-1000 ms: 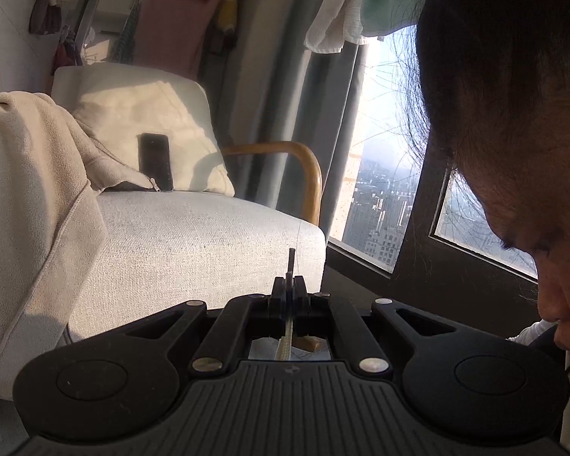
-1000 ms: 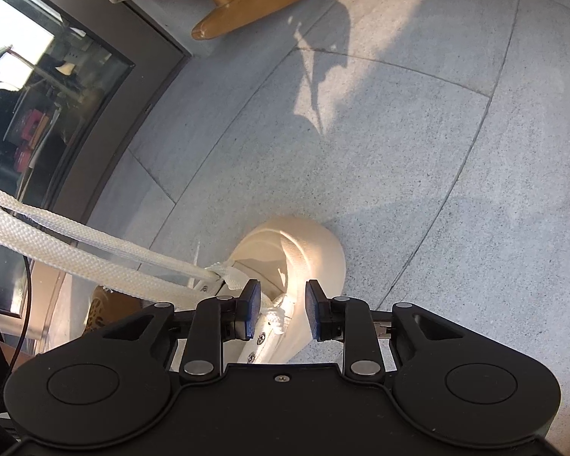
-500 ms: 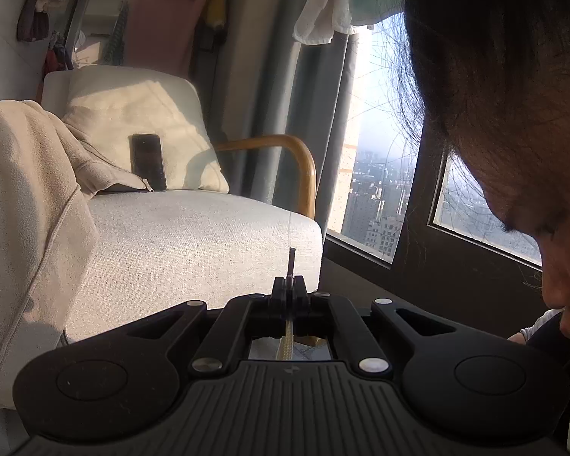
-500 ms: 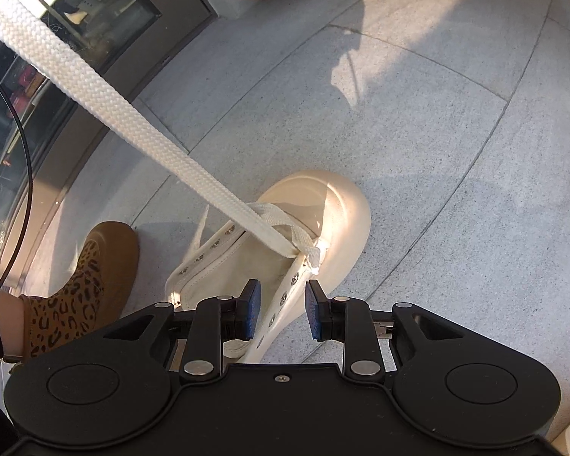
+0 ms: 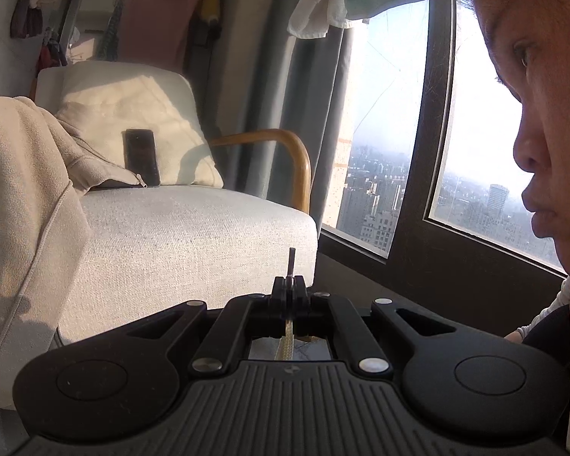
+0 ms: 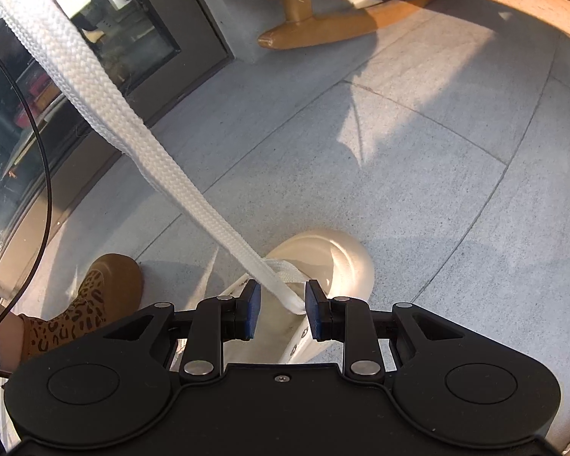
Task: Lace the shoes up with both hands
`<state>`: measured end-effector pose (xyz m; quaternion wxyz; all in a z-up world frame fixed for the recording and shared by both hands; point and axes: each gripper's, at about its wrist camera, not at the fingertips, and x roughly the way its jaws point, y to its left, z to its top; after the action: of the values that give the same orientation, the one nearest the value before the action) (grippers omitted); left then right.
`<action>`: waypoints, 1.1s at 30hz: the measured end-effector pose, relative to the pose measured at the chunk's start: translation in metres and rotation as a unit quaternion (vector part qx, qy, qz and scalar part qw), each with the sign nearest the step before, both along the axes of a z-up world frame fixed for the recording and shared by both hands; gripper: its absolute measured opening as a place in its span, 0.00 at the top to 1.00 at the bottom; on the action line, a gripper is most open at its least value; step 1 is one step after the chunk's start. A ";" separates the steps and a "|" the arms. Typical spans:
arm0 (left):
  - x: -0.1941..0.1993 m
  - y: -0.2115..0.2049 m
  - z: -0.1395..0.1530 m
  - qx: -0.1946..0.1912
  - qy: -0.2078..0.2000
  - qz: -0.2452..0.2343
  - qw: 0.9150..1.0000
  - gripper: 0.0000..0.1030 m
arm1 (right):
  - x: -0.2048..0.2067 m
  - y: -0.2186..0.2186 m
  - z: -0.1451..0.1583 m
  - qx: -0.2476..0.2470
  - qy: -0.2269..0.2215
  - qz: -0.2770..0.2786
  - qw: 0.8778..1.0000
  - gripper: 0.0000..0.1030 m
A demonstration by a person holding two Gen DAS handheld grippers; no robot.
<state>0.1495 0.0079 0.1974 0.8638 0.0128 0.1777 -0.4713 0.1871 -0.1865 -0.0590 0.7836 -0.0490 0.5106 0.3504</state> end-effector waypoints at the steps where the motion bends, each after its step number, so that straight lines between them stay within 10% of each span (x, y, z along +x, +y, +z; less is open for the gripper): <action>1: -0.001 -0.002 0.000 0.005 -0.003 0.000 1.000 0.99 | -0.002 0.003 0.002 -0.012 -0.009 0.007 1.000 0.72; 10: -0.001 -0.015 -0.004 0.036 -0.014 0.011 0.999 0.99 | -0.022 0.005 -0.016 -0.130 -0.001 -0.002 0.992 0.69; 33: 0.007 -0.020 -0.009 0.100 0.011 0.035 0.994 0.99 | -0.023 -0.002 -0.019 -0.080 0.048 -0.039 0.995 0.68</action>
<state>0.1566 -0.0117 0.1880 0.8719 0.0880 0.2337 -0.4211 0.1645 -0.1883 -0.0780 0.7652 -0.0745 0.5753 0.2793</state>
